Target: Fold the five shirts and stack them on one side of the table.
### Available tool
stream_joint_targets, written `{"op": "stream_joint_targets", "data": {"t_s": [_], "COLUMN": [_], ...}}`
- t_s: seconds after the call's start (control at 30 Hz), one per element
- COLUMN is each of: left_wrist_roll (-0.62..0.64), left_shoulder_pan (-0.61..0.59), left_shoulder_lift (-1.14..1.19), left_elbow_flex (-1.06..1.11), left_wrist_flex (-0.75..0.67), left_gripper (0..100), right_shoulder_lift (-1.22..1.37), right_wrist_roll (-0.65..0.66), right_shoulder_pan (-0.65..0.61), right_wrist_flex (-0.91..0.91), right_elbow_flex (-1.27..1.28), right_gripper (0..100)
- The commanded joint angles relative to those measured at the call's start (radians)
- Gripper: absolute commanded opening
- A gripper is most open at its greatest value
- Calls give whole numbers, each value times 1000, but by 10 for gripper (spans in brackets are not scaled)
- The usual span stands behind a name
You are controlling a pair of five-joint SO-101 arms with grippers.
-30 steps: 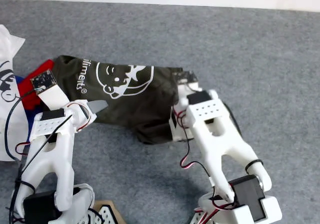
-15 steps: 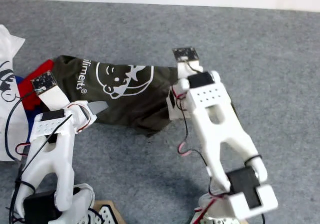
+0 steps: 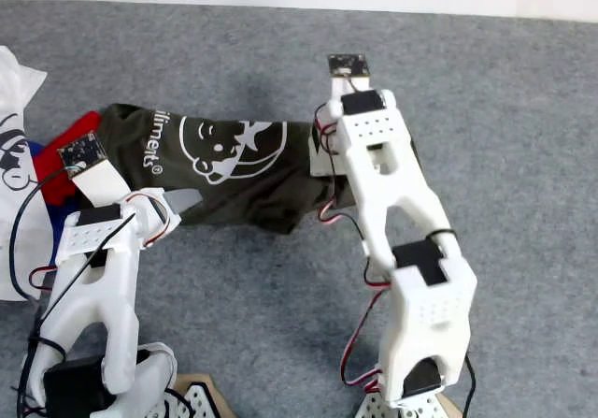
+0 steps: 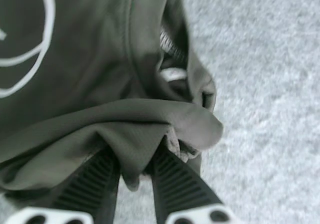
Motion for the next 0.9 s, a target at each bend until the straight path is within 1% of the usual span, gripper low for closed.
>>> {"op": "stream_joint_targets", "data": {"t_s": [0.0,0.17,0.23,0.43,0.53,0.6,0.7,0.73,0.87], "left_wrist_roll": [0,0,0,0,0,0,0,0,0], "left_shoulder_pan": [15,16,16,16,16,16,16,16,16], "left_shoulder_lift": [-28,-28,-28,-28,-28,-28,-28,-28,-28], "left_elbow_flex": [-4,-2,-2,-2,-2,-2,-2,-2,-2], "left_wrist_flex": [-15,-15,-15,-15,-15,-15,-15,-15,-15], "left_gripper": [425,425,425,425,425,425,425,425,425], "right_shoulder_lift": [35,81,79,77,77,51,-47,-90,-320], "right_wrist_roll": [-11,11,11,15,68,75,106,120,129], "right_shoulder_pan": [18,10,12,13,12,13,10,-2,-36], "right_wrist_flex": [8,51,61,282,398,407,401,401,352], "right_elbow_flex": [-101,-182,-222,-390,-464,-469,-323,-269,-35], "right_gripper": [24,211,244,245,245,245,240,221,62]}}
